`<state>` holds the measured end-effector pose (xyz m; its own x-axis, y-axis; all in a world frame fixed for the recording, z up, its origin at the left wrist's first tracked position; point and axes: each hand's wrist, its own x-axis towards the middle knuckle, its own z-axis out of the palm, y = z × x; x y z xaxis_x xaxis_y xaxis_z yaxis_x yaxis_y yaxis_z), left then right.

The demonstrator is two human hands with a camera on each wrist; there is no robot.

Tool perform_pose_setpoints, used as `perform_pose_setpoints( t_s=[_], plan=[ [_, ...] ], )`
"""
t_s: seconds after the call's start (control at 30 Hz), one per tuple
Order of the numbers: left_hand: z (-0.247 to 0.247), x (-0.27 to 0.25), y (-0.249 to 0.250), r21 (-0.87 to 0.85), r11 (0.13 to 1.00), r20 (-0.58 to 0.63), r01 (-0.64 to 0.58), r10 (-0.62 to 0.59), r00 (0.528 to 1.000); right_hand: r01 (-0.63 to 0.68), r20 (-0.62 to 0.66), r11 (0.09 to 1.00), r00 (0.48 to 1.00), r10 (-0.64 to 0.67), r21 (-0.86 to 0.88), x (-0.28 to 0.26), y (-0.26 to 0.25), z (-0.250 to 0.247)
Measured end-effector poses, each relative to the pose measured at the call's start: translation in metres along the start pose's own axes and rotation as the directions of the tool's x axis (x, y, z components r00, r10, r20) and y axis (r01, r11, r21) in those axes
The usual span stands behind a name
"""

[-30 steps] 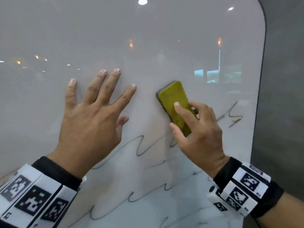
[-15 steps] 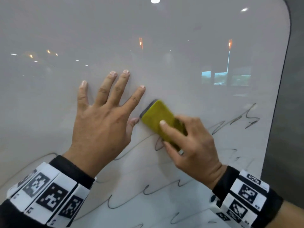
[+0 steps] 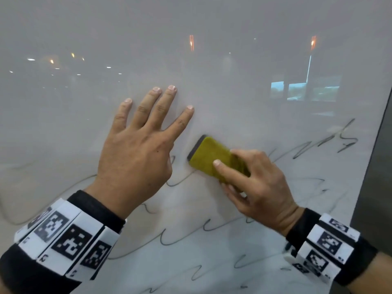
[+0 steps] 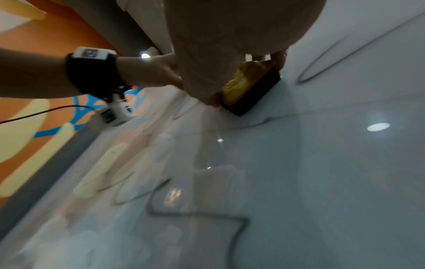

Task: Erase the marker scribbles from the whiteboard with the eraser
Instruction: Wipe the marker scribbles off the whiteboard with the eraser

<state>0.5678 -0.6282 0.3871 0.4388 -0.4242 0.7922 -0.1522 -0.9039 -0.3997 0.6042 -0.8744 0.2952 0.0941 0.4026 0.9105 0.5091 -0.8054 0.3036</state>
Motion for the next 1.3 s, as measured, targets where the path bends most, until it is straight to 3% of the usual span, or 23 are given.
perform_pose_setpoints(
  t_s=[0.07, 0.13, 0.2, 0.23, 0.33, 0.43, 0.5, 0.57, 0.63, 0.7, 0.77, 0.83, 0.9, 1.0, 1.03, 1.1, 1.13, 1.2, 1.23, 1.3],
  plan=[
    [-0.001, -0.001, 0.000, -0.010, 1.000, 0.001, 0.007, -0.007, 1.000, -0.141, -0.093, 0.989, 0.986, 0.137, -0.042, 0.006, 0.025, -0.007],
    [0.000, 0.000, 0.003, -0.015, 1.000, 0.007, 0.019, -0.019, 1.000, -0.318, -0.178, 0.947, 0.935, 0.307, -0.040, 0.010, 0.040, -0.012],
    [0.001, 0.001, 0.009, -0.026, 0.999, 0.004, 0.046, -0.046, 0.999, -0.374, -0.193, 0.927, 0.912, 0.362, -0.029, 0.007, 0.031, -0.009],
    [0.001, 0.002, 0.013, -0.036, 0.997, -0.003, 0.064, -0.064, 0.998, -0.341, -0.175, 0.940, 0.927, 0.332, -0.022, 0.003, 0.021, -0.006],
    [0.002, 0.004, 0.022, -0.066, 0.991, -0.028, 0.114, -0.116, 0.993, -0.084, -0.034, 0.996, 0.996, 0.084, -0.006, -0.011, -0.006, 0.002],
    [0.002, 0.008, 0.030, -0.086, 0.989, -0.034, 0.122, -0.125, 0.992, 0.008, 0.026, 1.000, 1.000, -0.007, -0.015, -0.011, 0.016, -0.007],
    [0.003, 0.011, 0.036, -0.080, 0.992, -0.019, 0.095, -0.097, 0.995, -0.117, -0.059, 0.992, 0.992, 0.114, -0.055, -0.012, 0.045, -0.016],
    [0.004, 0.017, 0.044, -0.083, 0.994, 0.012, 0.069, -0.068, 0.998, -0.307, -0.157, 0.950, 0.943, 0.295, -0.054, -0.013, 0.068, -0.023],
    [0.007, 0.024, 0.054, -0.074, 0.996, 0.031, 0.040, -0.038, 0.999, -0.402, -0.200, 0.915, 0.899, 0.389, -0.026, -0.016, 0.067, -0.021],
    [0.010, 0.029, 0.066, -0.081, 0.997, 0.025, 0.020, -0.018, 1.000, -0.347, -0.169, 0.938, 0.925, 0.341, -0.008, -0.023, 0.054, -0.015],
    [0.013, 0.034, 0.077, -0.094, 0.996, 0.016, 0.009, -0.008, 1.000, -0.165, -0.060, 0.986, 0.985, 0.164, -0.017, -0.034, 0.052, -0.014],
    [0.014, 0.037, 0.084, -0.094, 0.996, 0.005, 0.004, -0.003, 1.000, -0.021, 0.030, 0.999, 0.999, 0.022, -0.032, -0.039, 0.070, -0.025],
    [0.015, 0.038, 0.087, -0.107, 0.994, -0.006, 0.015, -0.016, 1.000, -0.055, -0.001, 0.997, 0.998, 0.055, -0.060, -0.037, 0.093, -0.033],
    [0.015, 0.039, 0.089, -0.112, 0.993, -0.003, 0.025, -0.026, 1.000, -0.326, -0.147, 0.944, 0.937, 0.318, -0.039, -0.029, 0.103, -0.036],
    [0.016, 0.039, 0.089, -0.116, 0.993, -0.006, 0.026, -0.027, 1.000, -0.363, -0.166, 0.932, 0.920, 0.354, -0.025, -0.031, 0.097, -0.033],
    [0.017, 0.038, 0.090, -0.126, 0.991, -0.021, 0.034, -0.037, 0.999, -0.259, -0.104, 0.966, 0.961, 0.256, -0.015, -0.041, 0.078, -0.025],
    [0.018, 0.038, 0.091, -0.125, 0.992, -0.026, 0.037, -0.040, 0.999, -0.135, -0.036, 0.991, 0.990, 0.134, -0.018, -0.047, 0.069, -0.021],
    [0.019, 0.038, 0.091, -0.123, 0.992, -0.028, 0.039, -0.042, 0.999, 0.069, 0.097, 0.998, 0.993, -0.067, -0.016, -0.056, 0.066, -0.020],
    [0.019, 0.039, 0.091, -0.127, 0.991, -0.028, 0.044, -0.048, 0.998, 0.096, 0.115, 0.995, 0.989, -0.095, -0.008, -0.056, 0.074, -0.024],
    [0.018, 0.039, 0.094, -0.137, 0.989, -0.022, 0.063, -0.066, 0.998, 0.012, 0.049, 1.000, 0.999, -0.012, -0.007, -0.053, 0.094, -0.029]
  ],
)
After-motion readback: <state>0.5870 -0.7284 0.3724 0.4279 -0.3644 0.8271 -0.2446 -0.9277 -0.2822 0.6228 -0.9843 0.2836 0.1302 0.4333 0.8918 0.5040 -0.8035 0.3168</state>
